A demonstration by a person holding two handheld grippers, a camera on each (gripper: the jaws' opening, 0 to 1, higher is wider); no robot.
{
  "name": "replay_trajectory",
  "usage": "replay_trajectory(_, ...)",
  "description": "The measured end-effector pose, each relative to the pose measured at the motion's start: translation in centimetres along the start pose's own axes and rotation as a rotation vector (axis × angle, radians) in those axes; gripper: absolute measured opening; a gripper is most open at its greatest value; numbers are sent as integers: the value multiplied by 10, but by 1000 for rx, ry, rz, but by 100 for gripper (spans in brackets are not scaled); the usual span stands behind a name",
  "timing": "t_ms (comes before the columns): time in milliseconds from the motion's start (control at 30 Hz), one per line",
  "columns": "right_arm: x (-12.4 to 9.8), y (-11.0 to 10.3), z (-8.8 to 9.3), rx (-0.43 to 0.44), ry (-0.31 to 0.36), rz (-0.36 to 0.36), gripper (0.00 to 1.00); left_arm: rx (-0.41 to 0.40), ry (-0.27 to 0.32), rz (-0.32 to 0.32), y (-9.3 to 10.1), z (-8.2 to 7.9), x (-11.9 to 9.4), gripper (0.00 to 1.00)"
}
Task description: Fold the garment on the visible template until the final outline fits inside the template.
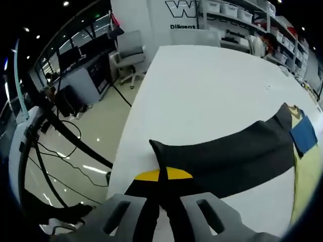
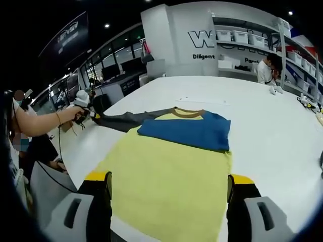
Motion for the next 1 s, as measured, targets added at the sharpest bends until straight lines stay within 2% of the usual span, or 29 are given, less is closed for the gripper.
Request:
replay_trajectory(67,1,0,0,2,-4,-2,94,-3,-33,-17,1,8,-5,0)
replay_trajectory(167,2,1,1,-2,-11,-2,94,19,-45,-17,5,13,-6,0)
replay_trajectory(333,3,0,0,-5,-10,-10,95,27,-60,-22,11,13,-12,0)
replay_trajectory(400,2,-1,-1,-3,-5,-14,96,66,-28,10,22,5,-18,0)
replay_trajectory(433,2,-1,-1,0,-3,-15,96,83,9,30,29,-2,-21,0)
replay_trajectory(533,2,-2,0,3,-5,-17,96,77,13,101,46,-7,-25,0)
replay_trajectory(600,2,-2,0,-1,-5,-18,96,100,21,122,56,-12,-29,0)
replay_trajectory(800,2,-1,1,-10,-4,-20,97,143,70,240,97,-34,-43,0)
replay_trajectory(867,2,-2,0,-6,-1,-22,97,164,111,268,112,-43,-47,0)
replay_trajectory(1000,2,-2,1,-8,-1,-24,97,178,133,341,143,-54,-56,0)
Point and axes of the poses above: the point that each gripper's makers call its tool centre point, and the gripper's own axes: x roughly forward along the fingers, y roughly to its right, z roughly out of its underside, the point moved 4 cm from there along -x, roughly backward along the fingers, and after that the axes turned 3 degrees about -x, right-handed, at the moved point
